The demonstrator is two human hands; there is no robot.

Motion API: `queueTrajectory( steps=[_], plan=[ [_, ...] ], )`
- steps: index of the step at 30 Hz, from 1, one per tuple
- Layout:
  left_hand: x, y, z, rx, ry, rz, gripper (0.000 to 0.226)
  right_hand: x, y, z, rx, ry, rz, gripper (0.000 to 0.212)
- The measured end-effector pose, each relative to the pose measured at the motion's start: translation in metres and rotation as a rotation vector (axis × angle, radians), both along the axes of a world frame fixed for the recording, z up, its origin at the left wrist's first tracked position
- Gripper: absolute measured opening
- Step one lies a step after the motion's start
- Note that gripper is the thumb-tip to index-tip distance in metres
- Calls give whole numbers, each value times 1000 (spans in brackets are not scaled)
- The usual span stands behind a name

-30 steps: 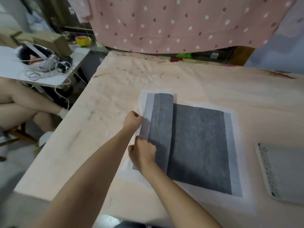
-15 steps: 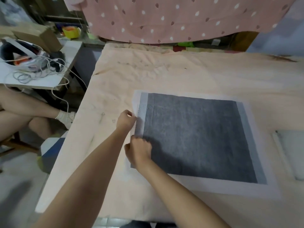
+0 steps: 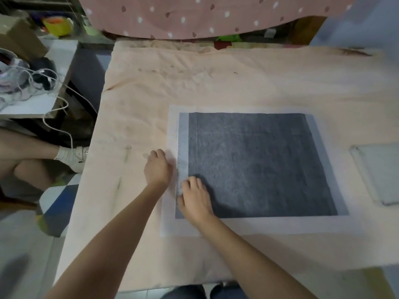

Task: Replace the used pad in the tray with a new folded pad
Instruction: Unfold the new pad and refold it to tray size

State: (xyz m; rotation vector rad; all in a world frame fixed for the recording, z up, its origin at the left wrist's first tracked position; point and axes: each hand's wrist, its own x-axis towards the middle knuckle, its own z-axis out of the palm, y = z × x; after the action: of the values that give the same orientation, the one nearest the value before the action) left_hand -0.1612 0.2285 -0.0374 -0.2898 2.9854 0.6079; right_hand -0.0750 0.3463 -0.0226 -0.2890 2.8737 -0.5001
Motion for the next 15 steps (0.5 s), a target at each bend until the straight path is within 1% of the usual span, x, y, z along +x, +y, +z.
queueTrajectory(
  steps=[1,3,5,7,9,11,15],
  plan=[
    [7,3,2,-62,75,-74,27,1,10,-3,27,18,-1,31],
    [23,15,3,-109,197,-237,36,5,34,-10,92,17,-30,48],
    [45,37,0,-88,222,-389,48,11,57,-16,170,23,-53,61],
    [68,60,-5,-88,187,-498,53,18,77,-19,216,58,-81,63],
    [87,75,-13,-120,118,-525,57,27,99,-19,217,69,-114,60],
    [100,78,-22,-160,62,-505,60,39,125,-21,217,79,-141,56],
    [110,74,-27,-206,49,-486,65,62,186,-26,275,57,-139,52]
  ],
)
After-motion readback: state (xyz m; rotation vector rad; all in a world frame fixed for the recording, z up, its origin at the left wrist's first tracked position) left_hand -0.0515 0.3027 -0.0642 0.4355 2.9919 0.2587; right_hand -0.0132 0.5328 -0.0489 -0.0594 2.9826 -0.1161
